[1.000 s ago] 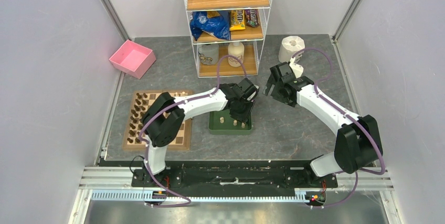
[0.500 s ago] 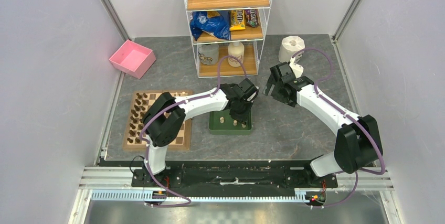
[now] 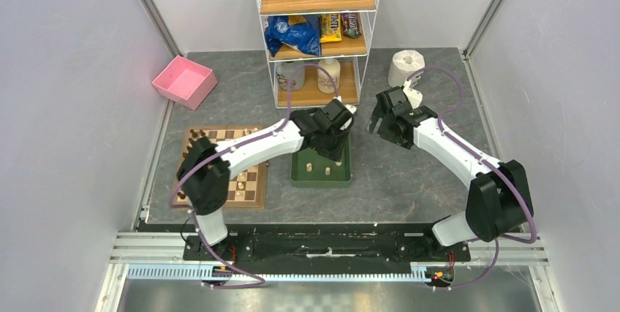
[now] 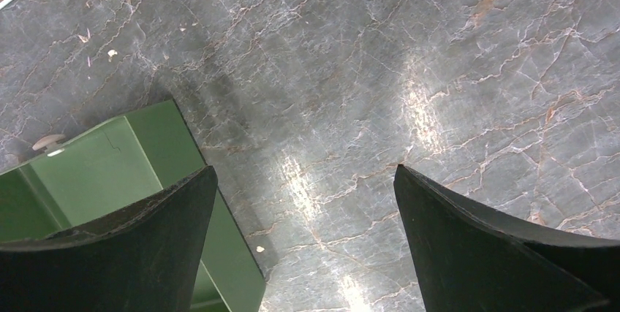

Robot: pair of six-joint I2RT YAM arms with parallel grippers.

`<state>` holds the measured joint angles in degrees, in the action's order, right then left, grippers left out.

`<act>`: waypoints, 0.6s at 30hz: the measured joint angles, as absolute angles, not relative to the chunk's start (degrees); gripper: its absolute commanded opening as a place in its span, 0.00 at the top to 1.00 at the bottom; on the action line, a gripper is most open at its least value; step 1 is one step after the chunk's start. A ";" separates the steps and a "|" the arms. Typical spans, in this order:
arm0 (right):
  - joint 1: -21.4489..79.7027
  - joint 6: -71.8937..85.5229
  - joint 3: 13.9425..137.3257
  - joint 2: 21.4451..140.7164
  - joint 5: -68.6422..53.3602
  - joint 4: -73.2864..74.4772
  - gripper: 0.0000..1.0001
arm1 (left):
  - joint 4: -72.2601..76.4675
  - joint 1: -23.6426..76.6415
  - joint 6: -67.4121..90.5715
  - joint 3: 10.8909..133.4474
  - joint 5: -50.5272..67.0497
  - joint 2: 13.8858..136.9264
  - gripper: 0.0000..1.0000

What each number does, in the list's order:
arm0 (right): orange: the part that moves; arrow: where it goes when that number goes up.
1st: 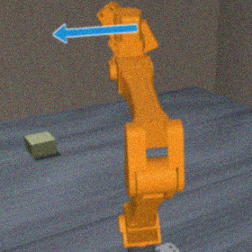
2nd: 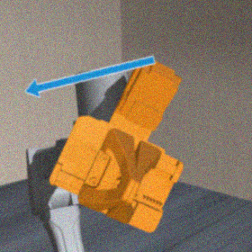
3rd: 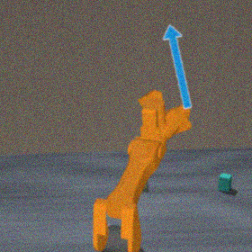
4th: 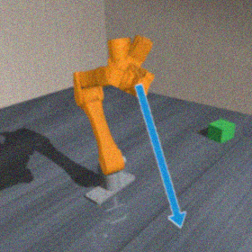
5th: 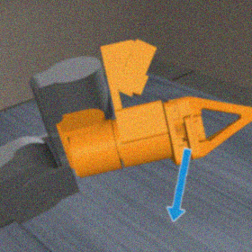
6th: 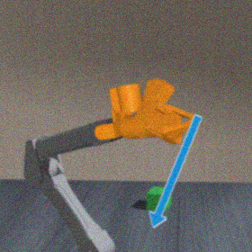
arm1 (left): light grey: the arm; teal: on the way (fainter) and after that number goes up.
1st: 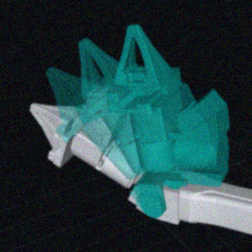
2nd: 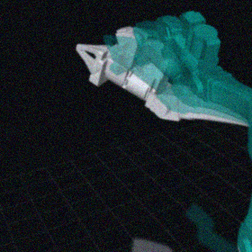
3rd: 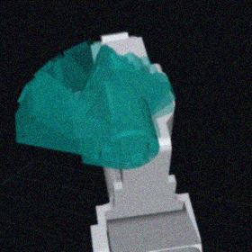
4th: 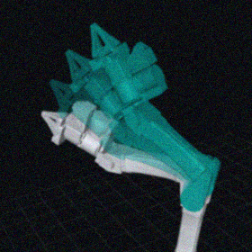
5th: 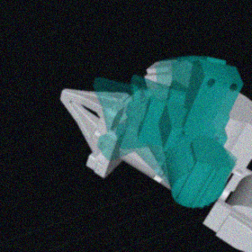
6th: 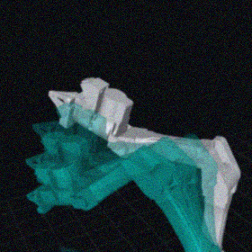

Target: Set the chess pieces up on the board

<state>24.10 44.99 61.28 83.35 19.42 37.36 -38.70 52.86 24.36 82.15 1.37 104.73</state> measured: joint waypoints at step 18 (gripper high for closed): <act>24.10 44.99 61.28 83.40 17.26 36.99 0.01 | -46.59 44.66 32.01 63.26 -7.88 75.72 0.98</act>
<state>24.10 44.99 61.28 83.40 17.26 36.99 -46.59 44.66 32.01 63.26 -7.88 75.72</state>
